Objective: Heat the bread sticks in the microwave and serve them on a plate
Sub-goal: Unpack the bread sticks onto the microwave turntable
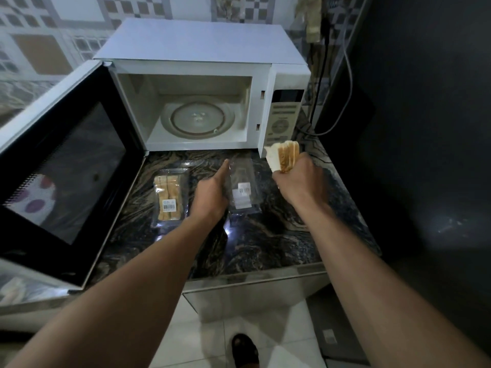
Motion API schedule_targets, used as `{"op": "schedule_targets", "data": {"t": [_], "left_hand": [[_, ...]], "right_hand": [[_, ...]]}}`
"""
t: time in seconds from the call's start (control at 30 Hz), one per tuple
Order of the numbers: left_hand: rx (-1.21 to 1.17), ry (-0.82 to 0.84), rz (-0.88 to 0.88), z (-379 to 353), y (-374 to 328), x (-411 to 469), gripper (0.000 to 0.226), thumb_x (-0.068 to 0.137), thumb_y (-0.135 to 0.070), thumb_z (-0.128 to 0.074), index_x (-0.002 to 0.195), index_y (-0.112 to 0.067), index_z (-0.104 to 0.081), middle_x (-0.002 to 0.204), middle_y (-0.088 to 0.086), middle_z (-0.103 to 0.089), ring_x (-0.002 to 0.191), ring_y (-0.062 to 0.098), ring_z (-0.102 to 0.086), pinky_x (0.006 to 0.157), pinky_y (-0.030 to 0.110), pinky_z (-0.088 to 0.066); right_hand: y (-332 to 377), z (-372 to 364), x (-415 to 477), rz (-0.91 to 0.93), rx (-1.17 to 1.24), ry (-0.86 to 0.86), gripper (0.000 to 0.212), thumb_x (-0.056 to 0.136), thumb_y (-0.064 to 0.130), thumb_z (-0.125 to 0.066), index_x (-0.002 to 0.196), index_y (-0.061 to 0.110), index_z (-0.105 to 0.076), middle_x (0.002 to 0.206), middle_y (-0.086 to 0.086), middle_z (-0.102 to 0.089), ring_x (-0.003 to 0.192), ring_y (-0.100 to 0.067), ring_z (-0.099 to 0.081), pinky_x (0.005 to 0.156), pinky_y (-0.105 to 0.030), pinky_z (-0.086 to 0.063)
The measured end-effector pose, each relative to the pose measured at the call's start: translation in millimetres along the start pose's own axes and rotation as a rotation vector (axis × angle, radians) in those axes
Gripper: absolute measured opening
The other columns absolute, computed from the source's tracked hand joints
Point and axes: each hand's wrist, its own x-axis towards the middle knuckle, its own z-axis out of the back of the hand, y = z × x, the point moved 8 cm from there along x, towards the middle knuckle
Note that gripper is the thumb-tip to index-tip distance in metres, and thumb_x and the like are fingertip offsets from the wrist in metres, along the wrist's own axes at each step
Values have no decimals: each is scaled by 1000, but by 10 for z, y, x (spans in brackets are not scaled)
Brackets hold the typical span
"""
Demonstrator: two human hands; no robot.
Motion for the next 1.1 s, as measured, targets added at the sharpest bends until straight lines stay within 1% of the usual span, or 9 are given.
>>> {"op": "schedule_targets", "data": {"t": [0.13,0.23,0.33,0.4,0.53,0.7,0.83,0.9,1.1], "left_hand": [[52,-66,77,12,154,-6,82,79,18,-47,149,-25,-45,117,16,-70,100,30,-67,87,30,-51],[145,3,97,-96,299,-3,49,94,-5,-51,139,-24,-54,131,9,-62,114,30,-59,88,27,-39],[290,113,45,-329,505,68,57,96,-18,-52,151,-19,-37,145,13,-45,131,35,-45,105,39,-39],[404,119,24,-429,560,131,60,96,-18,-52,152,-12,-31,149,17,-38,138,37,-33,112,43,-29],[433,116,67,-485,570,274,55,105,-23,-32,157,-11,-20,164,19,-14,152,36,-7,123,47,-6],[444,52,96,-465,644,577,55,107,-32,-21,158,-13,-22,165,19,-14,153,34,-7,123,47,0],[476,34,79,-464,694,754,77,93,-48,4,157,-17,-25,165,18,-17,153,35,-8,122,49,0],[483,31,75,-467,732,835,79,91,-49,5,157,-18,-29,164,18,-21,153,34,-12,122,50,-2],[489,-31,65,-502,810,906,60,101,-42,-21,149,-17,-46,155,18,-41,147,36,-31,121,54,-18]], "right_hand": [[273,39,10,61,68,4,40,84,35,-74,112,14,-57,95,-5,-65,65,-18,-47,46,-24,-23],[495,-34,75,118,113,25,39,84,33,-74,114,15,-57,91,0,-61,57,-7,-40,45,-22,-23],[719,-169,172,175,142,56,42,82,36,-76,113,14,-59,94,0,-65,61,-13,-46,44,-19,-23],[855,-251,243,203,152,80,43,82,36,-77,113,14,-59,99,-3,-68,68,-17,-49,45,-20,-25],[1105,-402,411,259,111,113,45,84,37,-75,116,12,-57,105,-4,-68,70,-17,-48,44,-21,-24],[1360,-706,740,266,88,138,42,82,40,-76,111,13,-61,107,-8,-70,85,-26,-64,62,-27,-38],[1529,-1088,1033,236,91,233,31,87,36,-73,107,14,-64,94,-3,-68,65,-18,-56,48,-23,-30],[1596,-1298,1198,223,93,257,31,87,36,-73,105,12,-65,90,0,-68,64,-16,-58,44,-20,-28],[1759,-1745,1621,203,12,273,45,86,41,-72,118,12,-61,116,-9,-67,108,-30,-63,81,-34,-49]]}}
